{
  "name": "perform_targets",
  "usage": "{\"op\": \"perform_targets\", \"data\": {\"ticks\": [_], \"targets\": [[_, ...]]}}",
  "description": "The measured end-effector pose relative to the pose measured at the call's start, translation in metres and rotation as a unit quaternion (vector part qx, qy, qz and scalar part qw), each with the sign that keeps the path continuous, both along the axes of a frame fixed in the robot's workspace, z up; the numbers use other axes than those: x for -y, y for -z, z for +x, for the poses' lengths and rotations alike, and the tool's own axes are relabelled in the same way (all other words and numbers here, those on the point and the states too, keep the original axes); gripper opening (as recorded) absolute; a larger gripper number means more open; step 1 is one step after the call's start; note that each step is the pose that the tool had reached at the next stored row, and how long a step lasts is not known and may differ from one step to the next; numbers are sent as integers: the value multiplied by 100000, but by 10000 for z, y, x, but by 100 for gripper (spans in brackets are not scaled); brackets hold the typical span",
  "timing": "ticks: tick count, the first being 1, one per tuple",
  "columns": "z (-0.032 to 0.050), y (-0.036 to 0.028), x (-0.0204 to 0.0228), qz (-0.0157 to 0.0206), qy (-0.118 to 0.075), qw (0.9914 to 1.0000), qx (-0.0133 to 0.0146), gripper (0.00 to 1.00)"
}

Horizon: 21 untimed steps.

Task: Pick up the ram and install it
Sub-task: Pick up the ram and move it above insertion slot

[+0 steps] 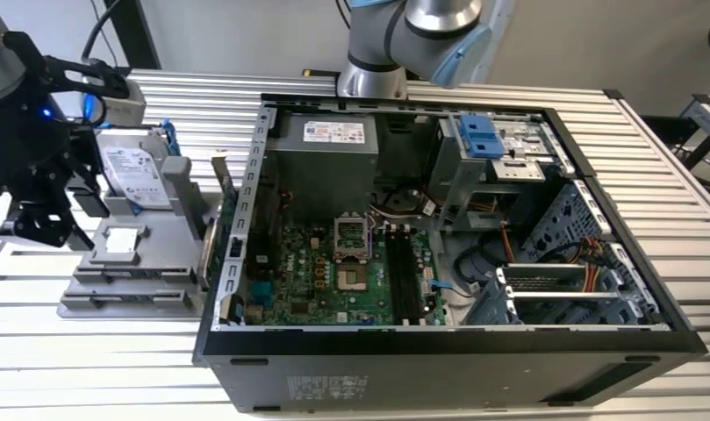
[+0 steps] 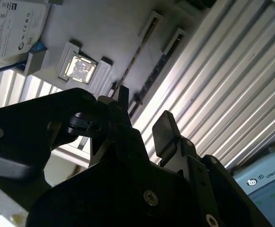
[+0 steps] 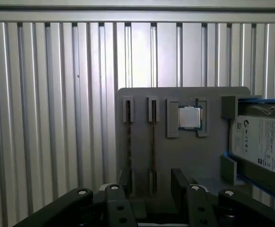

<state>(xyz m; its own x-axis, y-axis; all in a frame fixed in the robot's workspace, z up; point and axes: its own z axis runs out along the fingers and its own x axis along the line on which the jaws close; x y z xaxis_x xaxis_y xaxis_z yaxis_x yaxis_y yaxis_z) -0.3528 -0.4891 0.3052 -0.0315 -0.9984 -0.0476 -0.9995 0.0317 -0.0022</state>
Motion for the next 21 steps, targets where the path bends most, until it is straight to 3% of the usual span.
{"op": "perform_targets", "data": {"ticks": [13,21], "targets": [[3,235,7,-3,-2,100000,-3,100],[4,383,89,7,-3,100000,6,100]]}}
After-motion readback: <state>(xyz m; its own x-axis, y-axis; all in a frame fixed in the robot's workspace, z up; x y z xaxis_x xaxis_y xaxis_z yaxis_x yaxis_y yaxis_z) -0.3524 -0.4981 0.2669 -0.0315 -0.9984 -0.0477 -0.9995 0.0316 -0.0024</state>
